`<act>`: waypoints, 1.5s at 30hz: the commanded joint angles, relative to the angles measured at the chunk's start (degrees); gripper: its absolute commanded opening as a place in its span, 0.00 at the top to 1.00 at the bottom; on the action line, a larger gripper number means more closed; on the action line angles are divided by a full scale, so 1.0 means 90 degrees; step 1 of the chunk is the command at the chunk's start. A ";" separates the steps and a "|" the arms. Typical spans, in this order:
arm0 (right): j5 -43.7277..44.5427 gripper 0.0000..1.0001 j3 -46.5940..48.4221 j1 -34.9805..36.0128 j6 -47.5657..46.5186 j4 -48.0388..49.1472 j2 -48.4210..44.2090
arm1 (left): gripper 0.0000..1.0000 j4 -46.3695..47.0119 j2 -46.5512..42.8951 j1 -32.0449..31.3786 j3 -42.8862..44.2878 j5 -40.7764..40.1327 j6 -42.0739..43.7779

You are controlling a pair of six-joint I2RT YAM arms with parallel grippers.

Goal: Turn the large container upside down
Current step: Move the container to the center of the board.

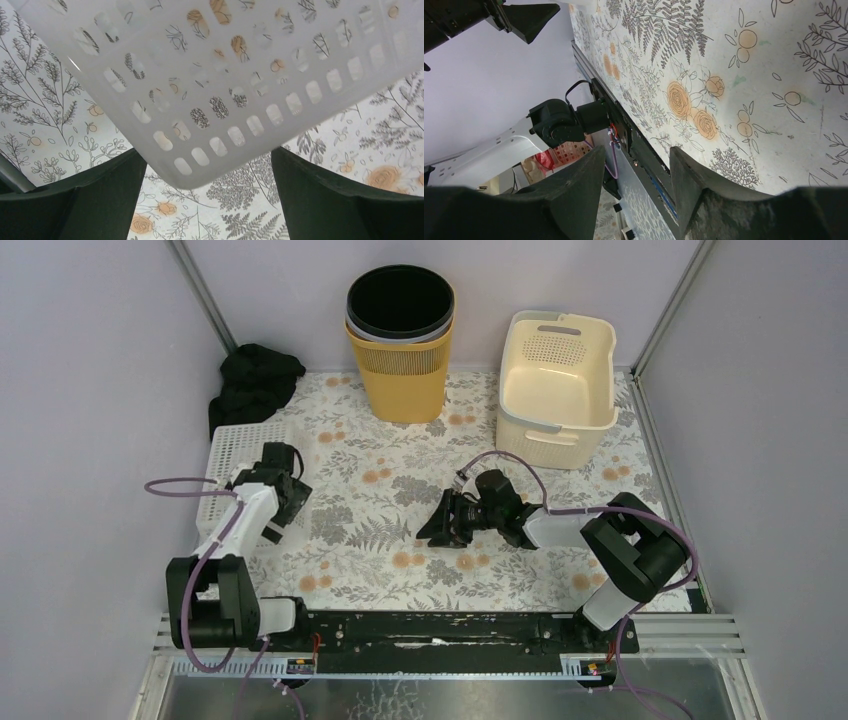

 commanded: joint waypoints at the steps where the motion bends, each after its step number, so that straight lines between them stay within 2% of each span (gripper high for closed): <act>1: -0.0110 0.42 -0.0003 -0.0051 0.0002 0.0178 -0.0289 | 0.00 -0.0082 -0.0381 0.0059 -0.0033 0.0474 0.0268; 4: -0.0084 0.41 -0.0002 -0.0050 -0.0014 0.0080 -0.0390 | 0.00 -0.0183 -0.0703 0.0054 -0.0013 0.0828 0.0412; 10: 0.0036 0.40 0.0037 -0.0053 -0.0130 -0.0249 -0.0633 | 0.00 -0.0438 -0.1227 0.0041 0.0169 0.2117 0.0557; 18: 0.0265 0.38 0.0264 -0.0050 -0.0497 -0.1033 -0.1040 | 0.00 -0.0226 -0.2197 0.0049 0.0686 0.2997 0.1358; 20: 0.0401 0.33 0.0415 -0.0051 -0.0737 -0.1437 -0.1189 | 0.00 0.0052 -0.2514 0.0048 0.0612 0.3358 0.1582; 26: 0.0892 0.00 0.0693 -0.0050 -0.1305 -0.2686 -0.1827 | 0.00 0.1287 -0.3215 0.0048 0.0077 0.5144 0.2004; 28: 0.1068 0.00 0.0727 -0.0050 -0.1469 -0.3063 -0.2058 | 0.00 0.1826 -0.3388 0.0047 -0.0199 0.5672 0.1922; 33: 0.1491 0.01 0.0779 -0.0051 -0.1708 -0.3887 -0.2698 | 0.00 0.2330 -0.3428 0.0048 -0.0564 0.6362 0.1824; 40: 0.2281 0.00 0.0902 -0.0050 -0.1857 -0.4962 -0.3389 | 0.00 0.2472 -0.3626 0.0042 -0.0615 0.6584 0.1901; 45: 0.2634 0.01 0.1050 -0.0054 -0.1999 -0.5339 -0.3876 | 0.00 0.2567 -0.3582 0.0046 -0.0609 0.6707 0.1926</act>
